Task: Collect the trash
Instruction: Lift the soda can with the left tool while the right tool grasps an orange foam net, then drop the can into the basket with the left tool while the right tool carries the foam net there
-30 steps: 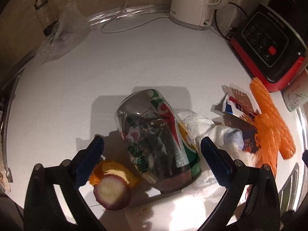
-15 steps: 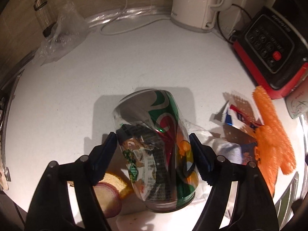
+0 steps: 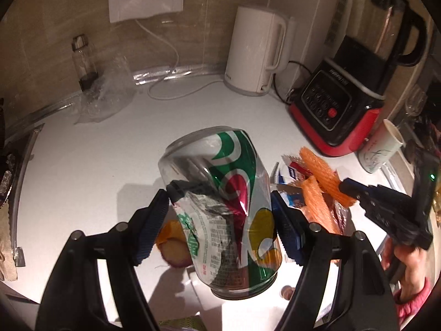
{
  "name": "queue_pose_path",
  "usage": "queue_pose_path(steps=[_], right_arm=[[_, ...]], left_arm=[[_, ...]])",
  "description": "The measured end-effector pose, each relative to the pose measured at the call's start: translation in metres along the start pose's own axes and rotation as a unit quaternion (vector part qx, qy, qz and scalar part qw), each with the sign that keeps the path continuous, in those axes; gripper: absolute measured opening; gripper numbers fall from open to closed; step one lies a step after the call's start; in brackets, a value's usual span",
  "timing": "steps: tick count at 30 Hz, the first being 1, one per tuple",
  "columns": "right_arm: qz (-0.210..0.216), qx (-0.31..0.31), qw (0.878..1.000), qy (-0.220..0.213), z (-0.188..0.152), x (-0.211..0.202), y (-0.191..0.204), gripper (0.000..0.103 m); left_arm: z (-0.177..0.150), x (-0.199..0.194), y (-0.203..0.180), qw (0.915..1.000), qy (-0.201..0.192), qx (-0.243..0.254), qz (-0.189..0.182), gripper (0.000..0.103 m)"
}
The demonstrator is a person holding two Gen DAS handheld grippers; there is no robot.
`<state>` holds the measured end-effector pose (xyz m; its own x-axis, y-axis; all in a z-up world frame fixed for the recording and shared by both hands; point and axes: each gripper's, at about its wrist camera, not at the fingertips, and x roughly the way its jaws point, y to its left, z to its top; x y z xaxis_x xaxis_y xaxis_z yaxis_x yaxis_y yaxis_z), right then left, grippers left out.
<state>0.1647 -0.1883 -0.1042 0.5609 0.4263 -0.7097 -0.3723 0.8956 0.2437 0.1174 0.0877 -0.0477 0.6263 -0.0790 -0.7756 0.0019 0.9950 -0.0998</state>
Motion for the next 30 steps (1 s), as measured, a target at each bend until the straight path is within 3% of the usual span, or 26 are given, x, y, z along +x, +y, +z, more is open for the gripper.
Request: queue_pose_path(steps=[10, 19, 25, 30], right_arm=[[0.016, 0.006, 0.999, -0.046, 0.006, -0.051, 0.011, 0.011], [0.067, -0.022, 0.995, -0.066, -0.029, -0.123, 0.083, 0.011], [0.096, -0.028, 0.994, -0.043, -0.061, -0.141, 0.137, 0.011], [0.107, -0.019, 0.993, -0.033, -0.087, -0.155, 0.172, 0.011]], left_arm=[[-0.04, -0.06, 0.025, 0.9998, -0.017, -0.008, -0.009, 0.072], [-0.104, -0.122, 0.043, 0.9995, -0.021, 0.009, -0.022, 0.072], [-0.174, -0.143, 0.052, 0.9986, 0.013, 0.046, -0.02, 0.072], [-0.248, -0.116, 0.065, 0.9939, 0.084, 0.069, -0.018, 0.072]])
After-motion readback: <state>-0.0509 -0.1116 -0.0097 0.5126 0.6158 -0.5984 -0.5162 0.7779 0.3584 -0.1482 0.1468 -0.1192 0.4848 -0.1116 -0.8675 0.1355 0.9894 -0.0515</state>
